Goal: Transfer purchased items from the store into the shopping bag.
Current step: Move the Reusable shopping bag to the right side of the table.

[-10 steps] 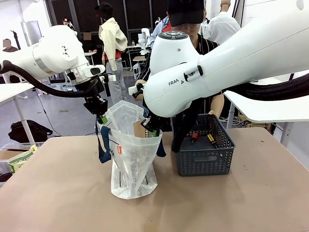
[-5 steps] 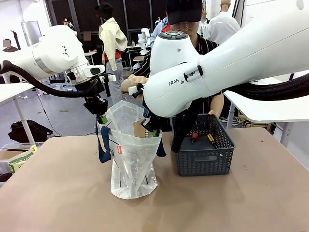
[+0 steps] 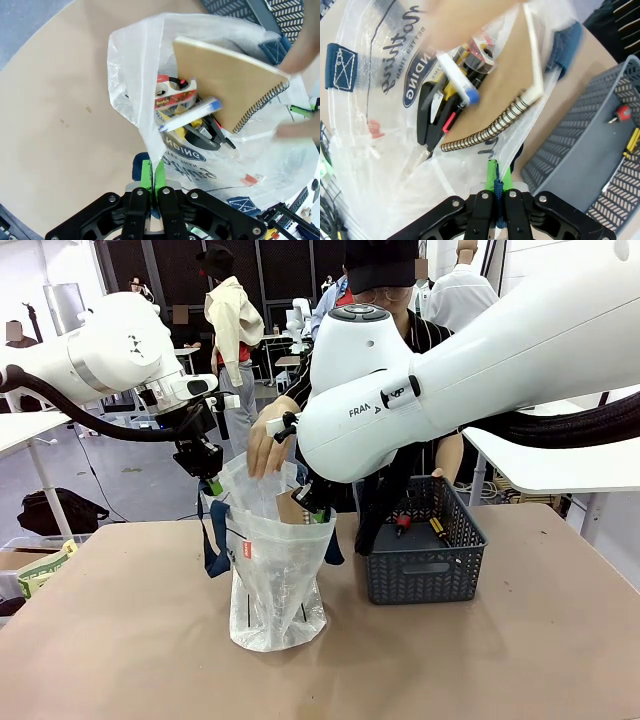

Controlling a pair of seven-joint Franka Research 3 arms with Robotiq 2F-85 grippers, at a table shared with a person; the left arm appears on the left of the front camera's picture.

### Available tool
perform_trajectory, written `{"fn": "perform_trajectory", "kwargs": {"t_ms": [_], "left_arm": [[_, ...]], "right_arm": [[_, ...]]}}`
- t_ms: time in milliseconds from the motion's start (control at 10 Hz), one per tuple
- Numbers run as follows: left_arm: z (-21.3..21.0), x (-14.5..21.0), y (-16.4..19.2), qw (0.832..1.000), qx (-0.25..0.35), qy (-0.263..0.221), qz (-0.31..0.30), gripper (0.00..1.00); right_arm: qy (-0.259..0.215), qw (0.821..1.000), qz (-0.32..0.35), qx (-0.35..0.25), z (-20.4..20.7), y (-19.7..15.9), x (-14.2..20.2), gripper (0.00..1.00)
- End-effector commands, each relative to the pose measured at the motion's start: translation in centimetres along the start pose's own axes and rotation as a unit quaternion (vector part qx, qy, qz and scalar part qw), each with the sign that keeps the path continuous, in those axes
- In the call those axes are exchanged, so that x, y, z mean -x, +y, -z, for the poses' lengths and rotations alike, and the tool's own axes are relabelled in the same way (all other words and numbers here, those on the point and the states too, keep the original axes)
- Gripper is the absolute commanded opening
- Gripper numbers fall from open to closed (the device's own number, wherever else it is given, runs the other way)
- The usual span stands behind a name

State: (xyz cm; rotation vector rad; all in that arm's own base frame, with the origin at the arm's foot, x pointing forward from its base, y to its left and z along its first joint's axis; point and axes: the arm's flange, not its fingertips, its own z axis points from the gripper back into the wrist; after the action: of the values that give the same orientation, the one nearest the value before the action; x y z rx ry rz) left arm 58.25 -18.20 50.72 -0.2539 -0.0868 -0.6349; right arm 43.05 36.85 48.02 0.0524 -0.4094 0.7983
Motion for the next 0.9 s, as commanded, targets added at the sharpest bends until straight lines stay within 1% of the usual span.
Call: {"fn": "perform_trajectory", "kwargs": {"t_ms": [0, 800], "left_arm": [[-0.17, 0.18, 0.0, 1.0, -0.001, -0.003, -0.002, 0.0], [-0.17, 0.18, 0.0, 1.0, -0.001, -0.003, -0.002, 0.0]], "right_arm": [[-0.001, 1.0, 0.0, 0.001, -0.11, -0.01, 0.05, 0.0], [-0.001, 1.0, 0.0, 0.001, -0.11, -0.01, 0.05, 0.0]]}}
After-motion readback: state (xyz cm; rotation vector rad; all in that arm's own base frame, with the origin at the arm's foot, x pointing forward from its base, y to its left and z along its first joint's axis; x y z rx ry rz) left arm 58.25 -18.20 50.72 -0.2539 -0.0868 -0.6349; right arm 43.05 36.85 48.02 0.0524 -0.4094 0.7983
